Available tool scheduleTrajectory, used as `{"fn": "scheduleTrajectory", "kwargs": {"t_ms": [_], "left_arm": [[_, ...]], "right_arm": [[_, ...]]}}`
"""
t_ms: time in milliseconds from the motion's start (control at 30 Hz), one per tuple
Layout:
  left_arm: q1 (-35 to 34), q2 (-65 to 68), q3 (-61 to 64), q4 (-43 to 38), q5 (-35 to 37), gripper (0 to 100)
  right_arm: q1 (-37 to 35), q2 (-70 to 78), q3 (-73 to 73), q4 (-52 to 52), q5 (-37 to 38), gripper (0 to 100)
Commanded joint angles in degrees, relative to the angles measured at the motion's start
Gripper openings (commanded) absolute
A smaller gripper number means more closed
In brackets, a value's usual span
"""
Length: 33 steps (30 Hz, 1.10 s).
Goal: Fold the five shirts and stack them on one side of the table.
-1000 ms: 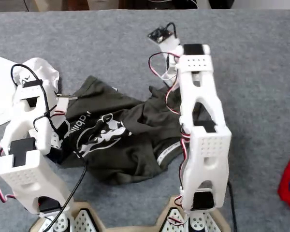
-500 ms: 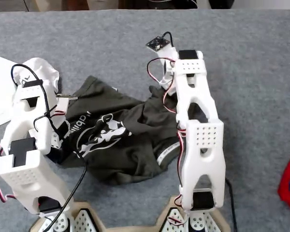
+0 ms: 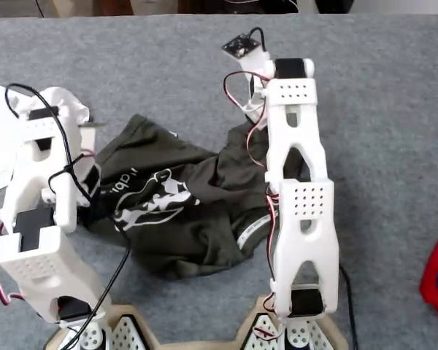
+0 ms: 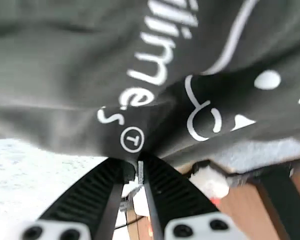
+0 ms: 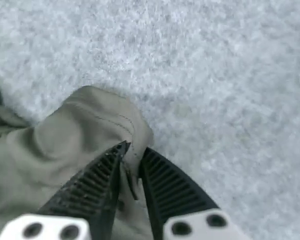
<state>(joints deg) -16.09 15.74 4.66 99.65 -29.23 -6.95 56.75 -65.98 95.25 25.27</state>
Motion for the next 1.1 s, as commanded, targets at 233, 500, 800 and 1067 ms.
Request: {"fn": "scheduleTrajectory", "kwargs": {"t_ms": [233,500,800,1067], "left_arm": [[0.70,-0.22,-21.19,1.05,4.66,2],[12.48,-0.04,-25.93,-6.24,9.14,2],[19.69,0.84,-26.02,-23.03,11.78,2],[15.82,9.80,-35.60,-5.89,10.64,2]], "right_arm": [[1.71,-0.75,-17.45,7.12,-0.53,0.5],[4.88,-0.57,-23.25,7.12,-0.09,0.5],[5.23,-0.22,-22.81,6.68,0.00,0.5],[5.23,2.68,-23.34,5.27,0.09,0.5]]}}
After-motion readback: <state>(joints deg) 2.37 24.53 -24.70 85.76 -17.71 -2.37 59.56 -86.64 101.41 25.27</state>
